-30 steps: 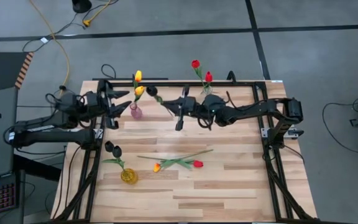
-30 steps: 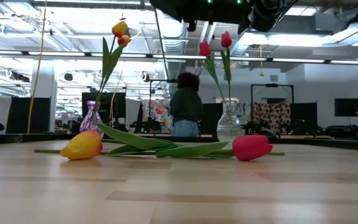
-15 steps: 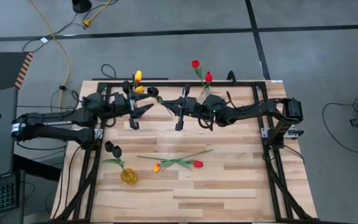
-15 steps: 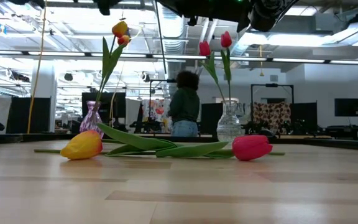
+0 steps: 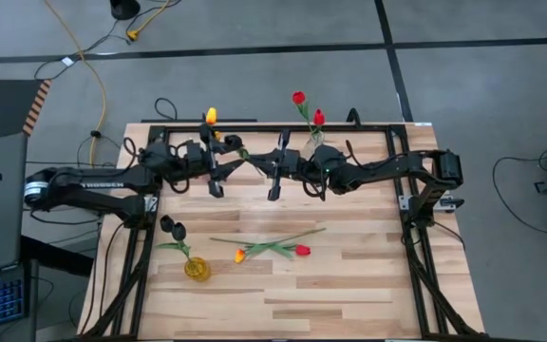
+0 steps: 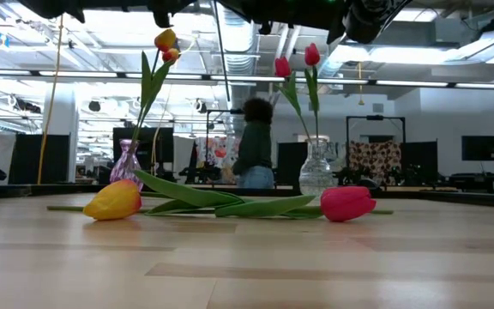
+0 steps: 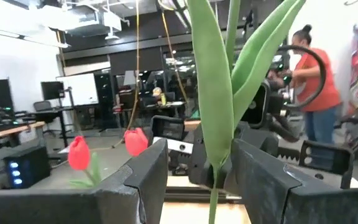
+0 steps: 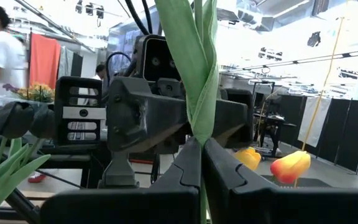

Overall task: Sort flowers into vase by color
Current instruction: Put the black tulip into the yellow vase

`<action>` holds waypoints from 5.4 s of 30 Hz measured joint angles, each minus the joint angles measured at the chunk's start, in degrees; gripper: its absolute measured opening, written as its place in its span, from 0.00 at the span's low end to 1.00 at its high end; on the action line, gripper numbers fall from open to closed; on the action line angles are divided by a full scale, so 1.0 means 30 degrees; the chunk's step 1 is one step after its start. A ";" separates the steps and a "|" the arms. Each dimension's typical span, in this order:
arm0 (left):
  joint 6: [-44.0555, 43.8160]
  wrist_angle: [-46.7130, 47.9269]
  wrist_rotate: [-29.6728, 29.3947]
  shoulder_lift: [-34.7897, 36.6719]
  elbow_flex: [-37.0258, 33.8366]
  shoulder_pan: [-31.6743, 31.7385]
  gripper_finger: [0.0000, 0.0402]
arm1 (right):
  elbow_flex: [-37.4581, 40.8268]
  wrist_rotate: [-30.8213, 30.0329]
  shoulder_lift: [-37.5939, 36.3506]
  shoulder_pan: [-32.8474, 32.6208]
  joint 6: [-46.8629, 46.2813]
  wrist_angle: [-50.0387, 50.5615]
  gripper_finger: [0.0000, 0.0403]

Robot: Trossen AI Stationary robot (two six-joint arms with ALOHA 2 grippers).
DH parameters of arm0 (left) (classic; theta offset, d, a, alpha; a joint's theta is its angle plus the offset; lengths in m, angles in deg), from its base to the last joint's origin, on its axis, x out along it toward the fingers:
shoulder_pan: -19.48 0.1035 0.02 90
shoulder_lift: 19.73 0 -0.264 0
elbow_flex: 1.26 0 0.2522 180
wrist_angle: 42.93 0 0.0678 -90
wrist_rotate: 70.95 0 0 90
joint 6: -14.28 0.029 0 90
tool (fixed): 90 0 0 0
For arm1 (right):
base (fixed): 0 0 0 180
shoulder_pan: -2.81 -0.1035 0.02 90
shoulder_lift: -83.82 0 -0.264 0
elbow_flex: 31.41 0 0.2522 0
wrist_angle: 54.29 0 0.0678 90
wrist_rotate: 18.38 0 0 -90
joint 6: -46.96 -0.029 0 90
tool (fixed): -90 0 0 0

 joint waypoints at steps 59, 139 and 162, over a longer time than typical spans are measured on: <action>-0.0544 0.1446 0.1291 -0.0656 0.1464 -0.0015 0.07 | 0.0000 -0.0095 -0.0908 -0.0079 -0.0138 0.2900 0.45; -0.9489 2.5522 0.3037 1.2053 0.8043 -0.2004 0.05 | -0.0007 -0.0046 -0.3118 -0.0249 -0.1340 0.9704 0.51; -0.9499 2.2452 0.4066 1.0599 0.6892 -0.2004 0.01 | -0.0007 -0.0051 -0.3111 -0.0249 -0.1289 0.9719 0.51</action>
